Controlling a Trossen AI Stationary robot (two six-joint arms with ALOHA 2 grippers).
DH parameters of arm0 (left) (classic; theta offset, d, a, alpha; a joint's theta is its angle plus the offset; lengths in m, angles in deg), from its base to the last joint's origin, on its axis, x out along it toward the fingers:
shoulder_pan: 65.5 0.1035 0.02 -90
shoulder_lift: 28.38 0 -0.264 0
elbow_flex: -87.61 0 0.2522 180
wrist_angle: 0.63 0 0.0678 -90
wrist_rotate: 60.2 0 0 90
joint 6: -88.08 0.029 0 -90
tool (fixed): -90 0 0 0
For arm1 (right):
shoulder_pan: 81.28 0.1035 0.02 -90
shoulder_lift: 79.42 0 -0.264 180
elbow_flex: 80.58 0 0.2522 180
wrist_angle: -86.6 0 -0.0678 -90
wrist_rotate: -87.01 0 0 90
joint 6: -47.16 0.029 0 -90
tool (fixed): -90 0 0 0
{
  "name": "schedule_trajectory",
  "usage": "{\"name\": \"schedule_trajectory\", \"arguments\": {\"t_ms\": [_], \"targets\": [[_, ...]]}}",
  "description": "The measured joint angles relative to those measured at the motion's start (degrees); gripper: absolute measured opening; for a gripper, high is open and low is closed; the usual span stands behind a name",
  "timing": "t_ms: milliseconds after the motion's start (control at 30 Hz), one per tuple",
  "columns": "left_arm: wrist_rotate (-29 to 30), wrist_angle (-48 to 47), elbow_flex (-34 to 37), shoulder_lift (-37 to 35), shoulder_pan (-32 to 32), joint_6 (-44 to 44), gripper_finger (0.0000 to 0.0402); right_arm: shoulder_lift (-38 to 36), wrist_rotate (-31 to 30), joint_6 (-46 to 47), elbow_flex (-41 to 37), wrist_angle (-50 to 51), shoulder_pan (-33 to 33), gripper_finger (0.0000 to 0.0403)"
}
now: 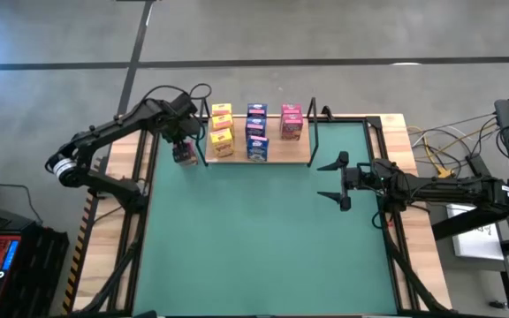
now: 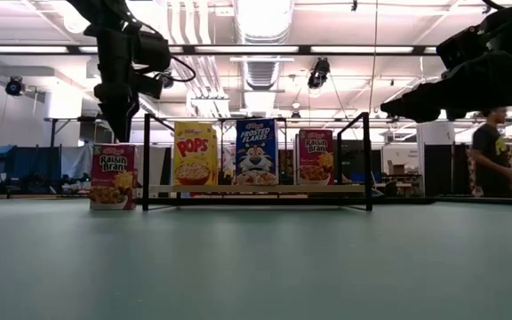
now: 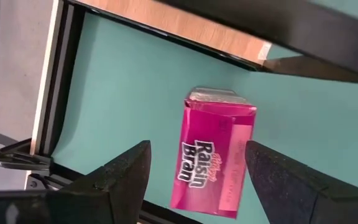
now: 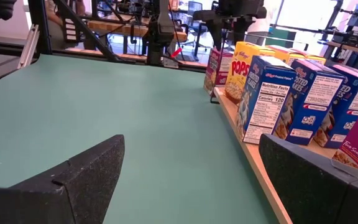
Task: Stack cereal on shelf
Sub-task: Move the pink cereal box to the front of the shelf
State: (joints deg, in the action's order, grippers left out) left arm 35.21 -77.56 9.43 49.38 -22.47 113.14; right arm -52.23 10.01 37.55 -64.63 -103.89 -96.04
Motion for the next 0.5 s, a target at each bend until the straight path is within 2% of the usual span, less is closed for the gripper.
{"name": "schedule_trajectory", "arguments": {"t_ms": [500], "targets": [[-3.5,-2.3,-0.3,0.0,-0.1,0.0,0.0244,0.0,0.0,0.0,0.0,0.0,0.0,0.0361]]}}
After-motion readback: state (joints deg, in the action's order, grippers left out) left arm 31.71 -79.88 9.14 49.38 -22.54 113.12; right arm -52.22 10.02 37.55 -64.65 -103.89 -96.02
